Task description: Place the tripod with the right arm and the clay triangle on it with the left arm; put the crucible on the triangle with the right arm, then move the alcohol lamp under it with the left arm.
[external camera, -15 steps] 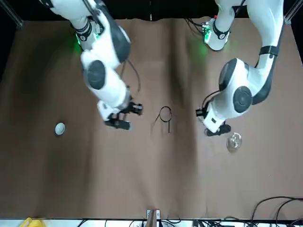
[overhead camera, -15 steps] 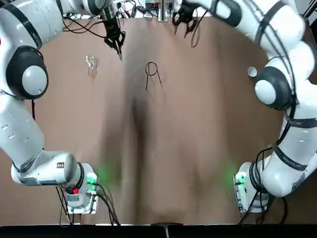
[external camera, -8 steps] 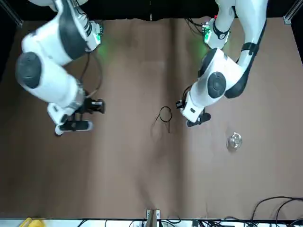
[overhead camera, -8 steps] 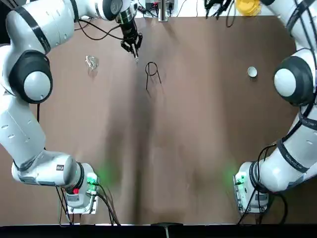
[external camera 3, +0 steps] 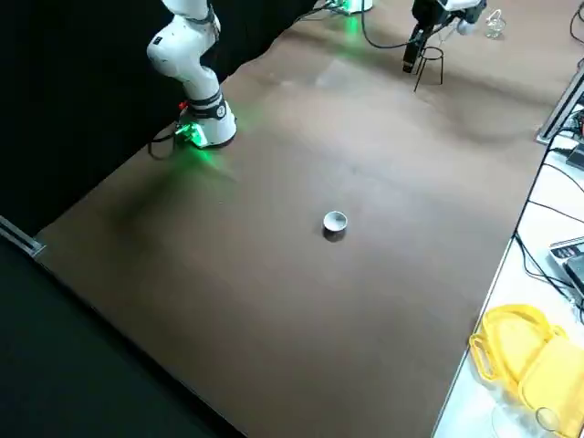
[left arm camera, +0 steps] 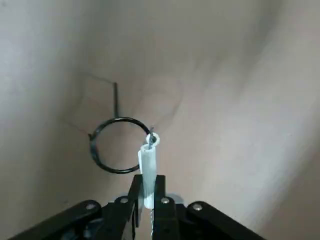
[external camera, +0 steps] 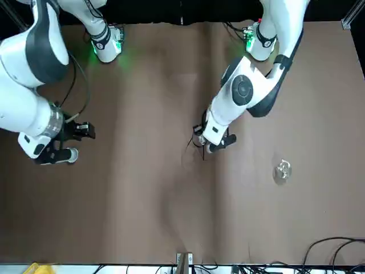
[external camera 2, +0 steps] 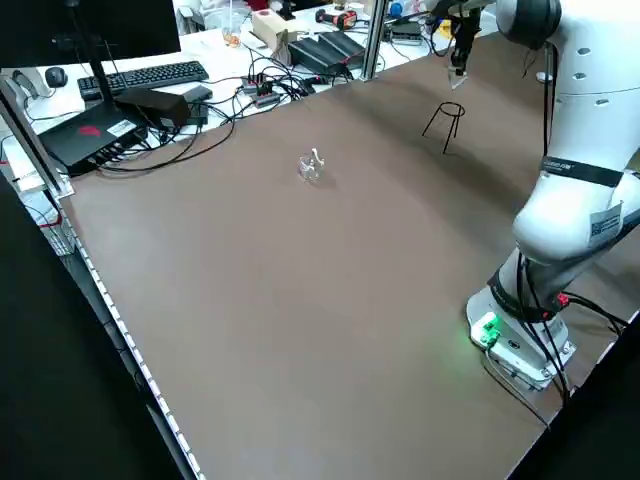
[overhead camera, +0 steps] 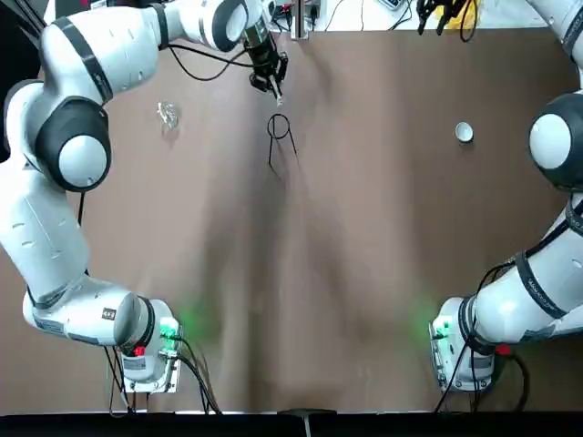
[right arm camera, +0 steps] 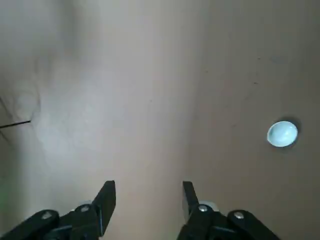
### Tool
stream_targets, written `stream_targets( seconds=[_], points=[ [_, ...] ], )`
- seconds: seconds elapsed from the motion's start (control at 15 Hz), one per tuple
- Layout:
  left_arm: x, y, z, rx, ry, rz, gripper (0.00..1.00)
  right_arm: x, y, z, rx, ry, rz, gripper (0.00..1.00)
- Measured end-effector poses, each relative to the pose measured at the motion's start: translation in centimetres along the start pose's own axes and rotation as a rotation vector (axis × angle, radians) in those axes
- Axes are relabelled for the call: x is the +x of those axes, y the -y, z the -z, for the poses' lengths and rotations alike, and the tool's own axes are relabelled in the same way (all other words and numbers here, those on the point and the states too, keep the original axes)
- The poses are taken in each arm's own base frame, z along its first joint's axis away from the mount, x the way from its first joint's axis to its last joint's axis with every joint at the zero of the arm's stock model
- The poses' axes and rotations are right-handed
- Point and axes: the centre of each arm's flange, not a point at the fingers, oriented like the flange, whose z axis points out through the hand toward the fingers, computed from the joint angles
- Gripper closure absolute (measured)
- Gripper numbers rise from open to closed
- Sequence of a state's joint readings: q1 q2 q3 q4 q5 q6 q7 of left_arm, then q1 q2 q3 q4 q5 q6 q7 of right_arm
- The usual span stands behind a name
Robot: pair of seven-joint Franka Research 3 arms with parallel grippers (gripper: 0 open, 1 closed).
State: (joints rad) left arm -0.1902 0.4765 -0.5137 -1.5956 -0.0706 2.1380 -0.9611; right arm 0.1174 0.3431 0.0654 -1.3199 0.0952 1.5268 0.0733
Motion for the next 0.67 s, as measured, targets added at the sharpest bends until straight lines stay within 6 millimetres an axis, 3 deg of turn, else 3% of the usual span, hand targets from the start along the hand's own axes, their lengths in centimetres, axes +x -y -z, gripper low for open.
stream_targets(
  seconds=[0.4,0.67],
  points=[
    [-2.0,-2.2,-2.0,-0.05,-0.004,-0.005,0.87,-3.0,-5.7,3.7,-0.001,-0.073,0.071,0.37],
    [-1.8,-2.1,-2.7,-0.05,0.001,-0.001,0.87,-7.1,-5.0,8.0,-0.018,-0.128,0.086,0.32]
  ],
)
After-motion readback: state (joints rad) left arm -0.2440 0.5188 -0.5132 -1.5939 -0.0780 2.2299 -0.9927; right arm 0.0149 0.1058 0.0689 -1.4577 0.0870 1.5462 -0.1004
